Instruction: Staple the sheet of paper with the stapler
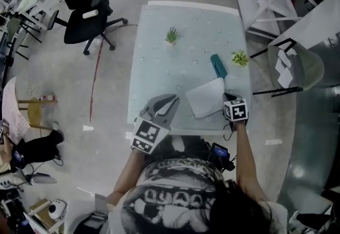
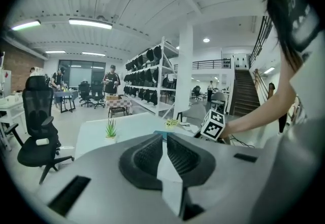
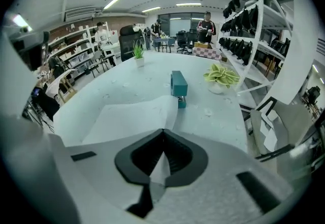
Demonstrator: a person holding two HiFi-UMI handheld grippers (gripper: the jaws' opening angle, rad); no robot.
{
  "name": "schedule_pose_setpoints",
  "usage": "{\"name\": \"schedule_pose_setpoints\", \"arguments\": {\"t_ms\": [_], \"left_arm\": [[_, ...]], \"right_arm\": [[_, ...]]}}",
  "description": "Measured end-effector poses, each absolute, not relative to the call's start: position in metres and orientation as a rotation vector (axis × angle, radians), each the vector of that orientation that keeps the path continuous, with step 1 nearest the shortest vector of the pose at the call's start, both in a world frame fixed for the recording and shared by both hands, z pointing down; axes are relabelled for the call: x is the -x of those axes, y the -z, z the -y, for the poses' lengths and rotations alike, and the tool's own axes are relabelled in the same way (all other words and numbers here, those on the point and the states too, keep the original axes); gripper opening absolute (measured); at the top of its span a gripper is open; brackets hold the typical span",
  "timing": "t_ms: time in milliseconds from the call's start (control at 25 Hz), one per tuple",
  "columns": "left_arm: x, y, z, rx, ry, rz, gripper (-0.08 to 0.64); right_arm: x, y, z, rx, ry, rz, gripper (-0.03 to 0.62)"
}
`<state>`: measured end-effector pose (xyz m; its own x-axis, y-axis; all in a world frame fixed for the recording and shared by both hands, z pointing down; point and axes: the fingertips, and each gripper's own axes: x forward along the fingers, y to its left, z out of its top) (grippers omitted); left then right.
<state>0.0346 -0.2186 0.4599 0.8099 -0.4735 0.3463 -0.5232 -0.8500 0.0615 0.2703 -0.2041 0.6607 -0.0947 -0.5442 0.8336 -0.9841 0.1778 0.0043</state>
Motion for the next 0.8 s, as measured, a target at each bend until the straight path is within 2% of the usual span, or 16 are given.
{"name": "schedule_pose_setpoints", "arguments": {"t_ms": [320, 800], "left_arm": [[-0.092, -0.464, 0.216, -2.803, -0.493, 0.889, 0.025], [-0.11, -0.467, 0.211, -2.728, -0.536, 1.059, 0.025]], "right_arm": [[-0.301, -0.676, 0.215, -1.243, -0.71, 1.816, 0.003], [-0.321, -0.68, 0.26, -1.159, -0.648, 1.905, 0.005]]}}
